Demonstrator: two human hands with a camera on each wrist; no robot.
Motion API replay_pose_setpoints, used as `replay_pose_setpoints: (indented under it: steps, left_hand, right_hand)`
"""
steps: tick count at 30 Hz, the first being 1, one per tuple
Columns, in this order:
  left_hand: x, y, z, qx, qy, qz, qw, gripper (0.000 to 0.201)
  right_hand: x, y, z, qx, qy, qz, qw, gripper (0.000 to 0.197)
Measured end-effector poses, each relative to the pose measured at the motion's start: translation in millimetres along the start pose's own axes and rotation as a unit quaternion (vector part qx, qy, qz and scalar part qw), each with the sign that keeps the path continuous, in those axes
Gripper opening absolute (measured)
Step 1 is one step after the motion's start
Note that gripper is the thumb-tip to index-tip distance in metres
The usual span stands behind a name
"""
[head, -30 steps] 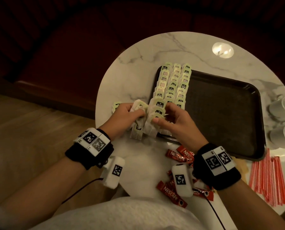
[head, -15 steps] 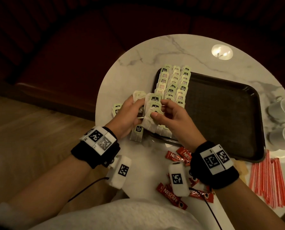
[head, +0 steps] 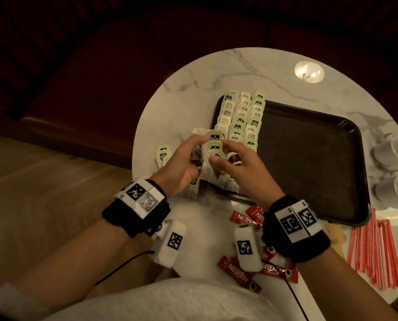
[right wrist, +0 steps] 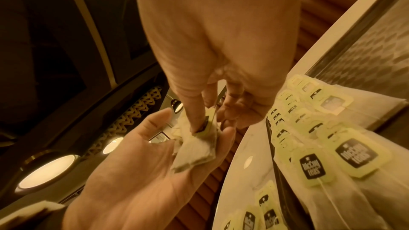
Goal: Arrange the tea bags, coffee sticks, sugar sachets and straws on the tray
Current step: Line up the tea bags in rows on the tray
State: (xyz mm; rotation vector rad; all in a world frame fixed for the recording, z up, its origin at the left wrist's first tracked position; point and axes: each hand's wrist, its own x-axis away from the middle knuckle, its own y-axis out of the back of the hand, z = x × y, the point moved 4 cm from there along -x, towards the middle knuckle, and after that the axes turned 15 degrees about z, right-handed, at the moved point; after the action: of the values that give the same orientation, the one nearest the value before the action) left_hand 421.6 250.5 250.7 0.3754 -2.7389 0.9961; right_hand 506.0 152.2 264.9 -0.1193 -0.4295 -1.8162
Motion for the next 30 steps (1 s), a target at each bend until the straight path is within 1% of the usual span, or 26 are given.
replay_pose_setpoints:
  steps: [3, 5, 8, 12, 14, 17, 21, 23, 25, 28, 30]
  left_hand:
    - [-1.9, 3.8, 3.2, -0.059, 0.006, -0.02, 0.998, 0.032]
    - [-2.4, 5.0, 2.2, -0.06, -0.007, -0.03, 0.998, 0.026]
    - [-3.4, 5.2, -1.0, -0.07, -0.028, -0.032, 0.997, 0.024]
    - [-4.4, 6.0, -3.4, -0.084, -0.054, -0.053, 0.994, 0.022]
    - [-4.8, 5.9, -3.5, -0.08, -0.068, -0.063, 0.992, 0.022]
    - [-4.5, 5.1, -2.6, -0.057, -0.086, -0.071, 0.992, 0.021]
    - [-3.6, 2.8, -5.0, -0.024, -0.09, -0.051, 0.994, 0.014]
    - [-2.6, 4.1, -6.5, -0.032, -0.082, -0.04, 0.995, 0.016]
    - [-1.4, 6.2, -7.6, -0.062, -0.073, -0.036, 0.995, 0.022]
    - [-0.9, 7.7, -8.3, -0.093, -0.075, -0.037, 0.992, 0.029]
    - [-1.4, 7.8, -8.7, -0.103, -0.079, -0.042, 0.991, 0.029]
  right_hand:
    - [0.2, 2.4, -2.8, 0.0, -0.003, -0.01, 1.0, 0.036]
    - [0.5, 4.1, -4.1, -0.016, 0.001, -0.032, 0.999, 0.035]
    - [2.9, 5.9, -6.8, -0.042, -0.006, -0.064, 0.997, 0.032]
    - [7.5, 3.0, -10.8, -0.104, -0.032, -0.05, 0.993, 0.034]
    - [9.9, 2.7, -11.8, -0.145, -0.037, -0.043, 0.988, 0.038]
    - [11.8, 4.3, -12.6, -0.195, -0.024, -0.037, 0.98, 0.042]
    - [13.4, 11.7, -14.5, -0.235, -0.006, -0.06, 0.97, 0.041]
    - [15.3, 16.8, -15.0, -0.219, -0.001, -0.074, 0.973, 0.04]
    - [17.1, 20.0, -15.0, -0.195, 0.004, -0.076, 0.978, 0.038]
    - [18.3, 21.6, -16.8, -0.181, 0.012, -0.073, 0.981, 0.037]
    - [18.7, 21.9, -18.2, -0.166, 0.016, -0.071, 0.983, 0.035]
